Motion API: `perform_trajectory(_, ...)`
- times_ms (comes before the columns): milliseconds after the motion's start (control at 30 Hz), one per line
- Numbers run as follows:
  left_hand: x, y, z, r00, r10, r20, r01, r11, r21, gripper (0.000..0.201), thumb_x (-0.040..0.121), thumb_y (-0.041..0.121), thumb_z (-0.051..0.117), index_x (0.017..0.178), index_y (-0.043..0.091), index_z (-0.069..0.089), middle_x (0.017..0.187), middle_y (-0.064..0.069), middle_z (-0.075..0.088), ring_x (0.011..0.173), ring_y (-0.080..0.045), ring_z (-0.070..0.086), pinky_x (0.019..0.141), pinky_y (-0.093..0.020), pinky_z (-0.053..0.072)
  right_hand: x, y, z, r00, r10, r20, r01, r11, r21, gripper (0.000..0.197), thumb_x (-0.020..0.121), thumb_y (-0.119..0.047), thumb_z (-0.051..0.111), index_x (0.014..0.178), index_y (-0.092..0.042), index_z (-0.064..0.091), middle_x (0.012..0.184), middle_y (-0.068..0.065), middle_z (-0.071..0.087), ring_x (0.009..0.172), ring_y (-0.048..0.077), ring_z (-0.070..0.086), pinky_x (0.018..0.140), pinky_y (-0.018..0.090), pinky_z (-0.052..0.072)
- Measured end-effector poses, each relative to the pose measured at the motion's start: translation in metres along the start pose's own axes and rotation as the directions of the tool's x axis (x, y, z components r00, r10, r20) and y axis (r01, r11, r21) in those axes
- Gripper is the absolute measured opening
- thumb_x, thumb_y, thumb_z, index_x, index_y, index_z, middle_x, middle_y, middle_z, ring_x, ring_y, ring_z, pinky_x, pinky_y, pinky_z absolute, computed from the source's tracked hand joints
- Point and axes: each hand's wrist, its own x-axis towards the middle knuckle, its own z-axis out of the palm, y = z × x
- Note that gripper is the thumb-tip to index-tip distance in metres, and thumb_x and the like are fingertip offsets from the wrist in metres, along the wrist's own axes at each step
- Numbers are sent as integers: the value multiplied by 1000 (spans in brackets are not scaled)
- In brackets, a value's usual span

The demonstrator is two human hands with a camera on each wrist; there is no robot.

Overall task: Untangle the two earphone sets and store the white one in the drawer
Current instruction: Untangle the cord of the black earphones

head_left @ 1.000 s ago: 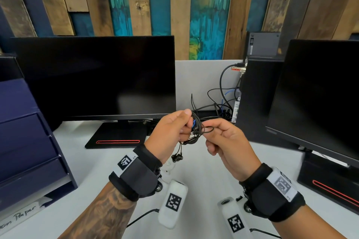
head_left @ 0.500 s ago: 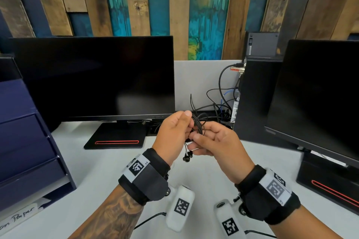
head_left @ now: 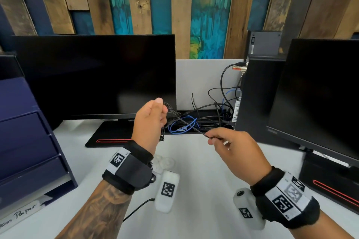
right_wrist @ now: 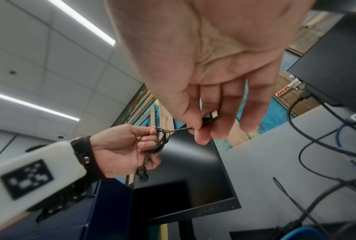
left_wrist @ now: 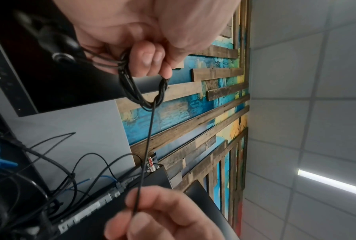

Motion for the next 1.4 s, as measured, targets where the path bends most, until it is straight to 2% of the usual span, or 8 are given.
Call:
perform_trajectory(167, -7, -2, 14, 990, -101, 95, 117, 977, -180, 38, 106, 25, 40, 72, 13, 49, 62, 3, 30, 52, -9, 26, 52, -20, 23, 4, 6, 9, 999, -33, 0, 33, 979, -201, 16, 92, -19, 65, 97, -34, 67, 97, -21, 59, 94, 2, 54, 76, 17, 41)
perform_trajectory(267, -14, 6, 24, 974, -131, 182, 176, 951, -255, 37, 106, 23, 39, 72, 13, 48, 62, 3, 29, 50, -7, 25, 50, -18, 23, 9, 7, 19, 996, 88, -20, -85, 990, 111, 17, 92, -13, 68, 91, -30, 71, 92, -15, 64, 83, 3, 55, 71, 10, 40)
perform_trajectory(500, -21, 8, 39, 966, -95, 241, 138, 977, -166, 38, 106, 23, 40, 71, 11, 48, 60, 2, 26, 52, -10, 24, 55, -25, 22, 20, -17, 26, 934, 295, 201, -311, 394, 865, 18, 94, 3, 60, 102, -10, 70, 81, -1, 71, 74, 10, 61, 68, 24, 48)
perform_trajectory(733, -21, 7, 38, 971, -104, 217, 130, 985, -110, 38, 106, 24, 41, 71, 10, 49, 53, 8, 32, 50, -8, 29, 52, -22, 27, 20, -14, 26, 931, 291, 221, -309, 304, 901, 18, 90, -5, 64, 107, -8, 70, 86, 2, 64, 72, 11, 55, 66, 25, 43)
perform_trajectory(900, -24, 6, 43, 975, -98, 199, 121, 987, -110, 38, 106, 23, 41, 72, 9, 49, 48, 13, 39, 46, -4, 39, 53, -15, 37, 15, -22, 19, 879, 159, 449, -476, 241, 846, 19, 99, -7, 48, 94, -18, 63, 60, -1, 39, 47, 12, 28, 56, 29, 40)
perform_trajectory(1000, -27, 9, 43, 975, -95, 202, 120, 986, -116, 36, 106, 24, 41, 75, 7, 49, 46, 12, 41, 45, -6, 41, 53, -17, 39, 12, -29, 12, 848, 18, 529, -513, 275, 813, 24, 91, -8, 42, 99, -17, 63, 68, 16, 58, 47, 20, 46, 59, 36, 51)
perform_trajectory(1133, -29, 7, 43, 976, -110, 187, 135, 982, -128, 36, 105, 28, 42, 75, 10, 51, 50, 9, 37, 47, -9, 38, 51, -23, 37, 9, -29, 17, 887, -23, 461, -402, 454, 795, 18, 94, -14, 62, 112, -17, 58, 97, 22, 72, 84, 31, 69, 66, 36, 57)
perform_trajectory(1400, -14, -1, 33, 998, -18, 55, 28, 982, -186, 36, 106, 25, 41, 74, 13, 52, 58, 4, 32, 54, -10, 32, 57, -21, 33, 5, -20, 30, 960, 210, 183, -278, 663, 695, 37, 94, 4, 53, 119, -23, 53, 57, 6, 49, 53, 19, 43, 53, 28, 40)
